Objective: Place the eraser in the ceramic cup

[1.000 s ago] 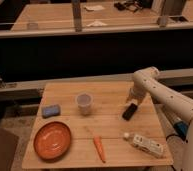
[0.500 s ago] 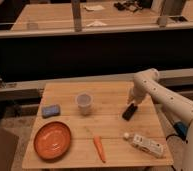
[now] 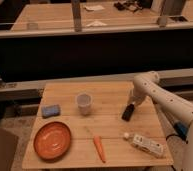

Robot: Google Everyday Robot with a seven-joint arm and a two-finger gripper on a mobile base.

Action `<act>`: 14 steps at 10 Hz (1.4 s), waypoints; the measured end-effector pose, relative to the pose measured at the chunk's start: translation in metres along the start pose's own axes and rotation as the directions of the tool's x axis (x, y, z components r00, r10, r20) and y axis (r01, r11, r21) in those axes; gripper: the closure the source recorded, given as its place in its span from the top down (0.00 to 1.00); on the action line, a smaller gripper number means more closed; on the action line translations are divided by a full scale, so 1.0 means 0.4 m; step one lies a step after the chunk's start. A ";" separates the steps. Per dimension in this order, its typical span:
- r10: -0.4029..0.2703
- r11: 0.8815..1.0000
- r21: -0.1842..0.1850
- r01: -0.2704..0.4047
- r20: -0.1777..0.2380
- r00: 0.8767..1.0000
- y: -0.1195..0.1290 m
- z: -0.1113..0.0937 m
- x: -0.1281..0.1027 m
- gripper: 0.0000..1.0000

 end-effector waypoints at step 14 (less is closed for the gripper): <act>-0.079 0.997 0.018 0.079 -0.024 0.997 -0.021 -0.033 0.009 0.34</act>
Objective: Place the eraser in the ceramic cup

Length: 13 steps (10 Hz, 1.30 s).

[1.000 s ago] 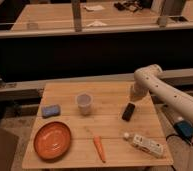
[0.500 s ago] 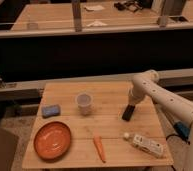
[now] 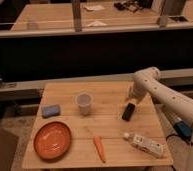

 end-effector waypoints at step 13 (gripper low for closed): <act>-0.012 1.000 -0.012 0.012 -0.030 0.999 0.010 -0.002 -0.019 0.08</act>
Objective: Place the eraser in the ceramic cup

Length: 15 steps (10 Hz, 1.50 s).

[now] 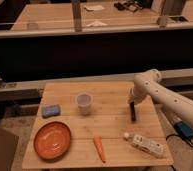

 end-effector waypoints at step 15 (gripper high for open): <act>-0.256 0.966 -0.004 0.257 -0.118 0.959 -0.348 -0.304 0.088 0.03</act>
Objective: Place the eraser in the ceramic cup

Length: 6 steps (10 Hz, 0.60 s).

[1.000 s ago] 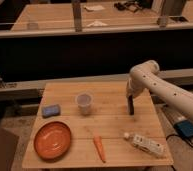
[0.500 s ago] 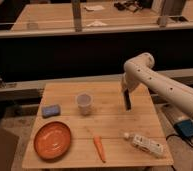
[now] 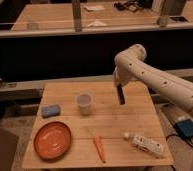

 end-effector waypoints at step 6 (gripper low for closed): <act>-0.096 0.995 0.025 0.097 -0.036 0.995 -0.161 -0.051 0.046 0.03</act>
